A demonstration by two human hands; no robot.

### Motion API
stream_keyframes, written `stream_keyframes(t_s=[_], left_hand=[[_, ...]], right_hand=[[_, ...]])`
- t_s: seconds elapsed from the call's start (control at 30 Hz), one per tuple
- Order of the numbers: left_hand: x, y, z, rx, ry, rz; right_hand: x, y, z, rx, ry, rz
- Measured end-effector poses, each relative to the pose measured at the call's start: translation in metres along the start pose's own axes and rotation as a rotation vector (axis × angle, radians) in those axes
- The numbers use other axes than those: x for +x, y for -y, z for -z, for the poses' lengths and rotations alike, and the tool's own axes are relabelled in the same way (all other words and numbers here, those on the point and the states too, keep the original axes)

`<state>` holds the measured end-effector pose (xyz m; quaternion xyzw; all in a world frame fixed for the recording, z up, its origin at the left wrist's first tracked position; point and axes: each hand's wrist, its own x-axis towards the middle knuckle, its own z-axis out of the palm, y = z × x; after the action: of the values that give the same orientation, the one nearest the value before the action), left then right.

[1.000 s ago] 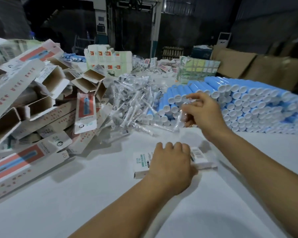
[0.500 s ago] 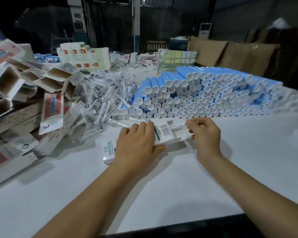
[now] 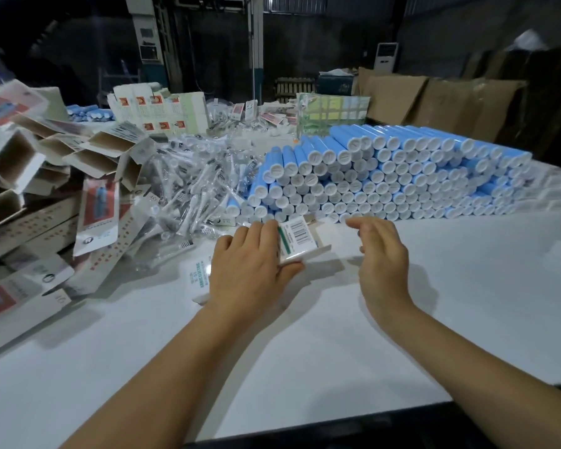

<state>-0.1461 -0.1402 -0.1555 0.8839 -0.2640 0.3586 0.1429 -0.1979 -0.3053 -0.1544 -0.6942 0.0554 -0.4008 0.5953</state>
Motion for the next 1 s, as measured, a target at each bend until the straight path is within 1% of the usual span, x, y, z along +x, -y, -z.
stream_keyframes(t_s=[0.07,0.2,0.27,0.43,0.6,0.7,0.8,0.93,1.0], left_hand=[[0.001,0.001,0.0,-0.001,0.004,0.037],[0.002,0.002,0.0,0.015,-0.034,0.068],[0.001,0.002,-0.001,0.031,-0.043,0.07],[0.0,-0.001,-0.004,0.074,-0.052,0.03],[-0.002,-0.006,-0.009,0.086,-0.064,-0.011],[-0.002,-0.007,-0.01,0.077,-0.093,-0.027],[-0.002,-0.007,-0.011,0.079,-0.1,-0.039],[-0.005,-0.009,-0.012,0.101,-0.088,-0.066],[-0.006,-0.011,-0.013,0.107,-0.087,-0.08]], right_hand=[[-0.004,0.0,0.001,-0.014,0.034,0.07],[-0.013,-0.005,-0.007,-0.021,0.174,0.16],[-0.015,-0.007,-0.009,0.01,0.2,0.136],[-0.017,-0.012,-0.012,0.075,0.227,-0.019],[-0.019,-0.011,-0.015,0.042,0.25,0.017],[-0.017,-0.012,-0.014,0.098,0.228,-0.038],[-0.014,-0.013,-0.014,0.059,0.254,-0.04],[-0.008,-0.015,-0.016,0.014,0.265,-0.106],[-0.008,-0.014,-0.018,0.013,0.277,-0.095]])
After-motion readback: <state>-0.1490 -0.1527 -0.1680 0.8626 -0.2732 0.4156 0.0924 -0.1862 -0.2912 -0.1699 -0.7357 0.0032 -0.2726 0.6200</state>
